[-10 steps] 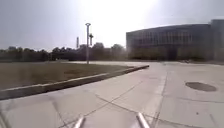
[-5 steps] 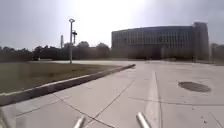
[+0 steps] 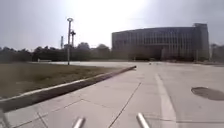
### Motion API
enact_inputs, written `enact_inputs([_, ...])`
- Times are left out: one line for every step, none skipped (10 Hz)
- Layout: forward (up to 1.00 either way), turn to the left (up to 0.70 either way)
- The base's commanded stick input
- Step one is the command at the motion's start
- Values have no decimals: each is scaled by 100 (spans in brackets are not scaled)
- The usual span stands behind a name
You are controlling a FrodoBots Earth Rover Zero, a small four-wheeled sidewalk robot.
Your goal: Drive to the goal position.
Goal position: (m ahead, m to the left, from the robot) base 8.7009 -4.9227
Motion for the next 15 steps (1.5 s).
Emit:
enact_inputs([100, 0])
enact_inputs([100, -40])
enact_inputs([100, -40])
enact_inputs([100, -40])
enact_inputs([100, -40])
enact_inputs([100, -40])
enact_inputs([100, -40])
enact_inputs([100, -40])
enact_inputs([100, -40])
enact_inputs([100, -40])
enact_inputs([100, -40])
enact_inputs([100, -40])
enact_inputs([100, -40])
enact_inputs([100, -40])
enact_inputs([100, -12])
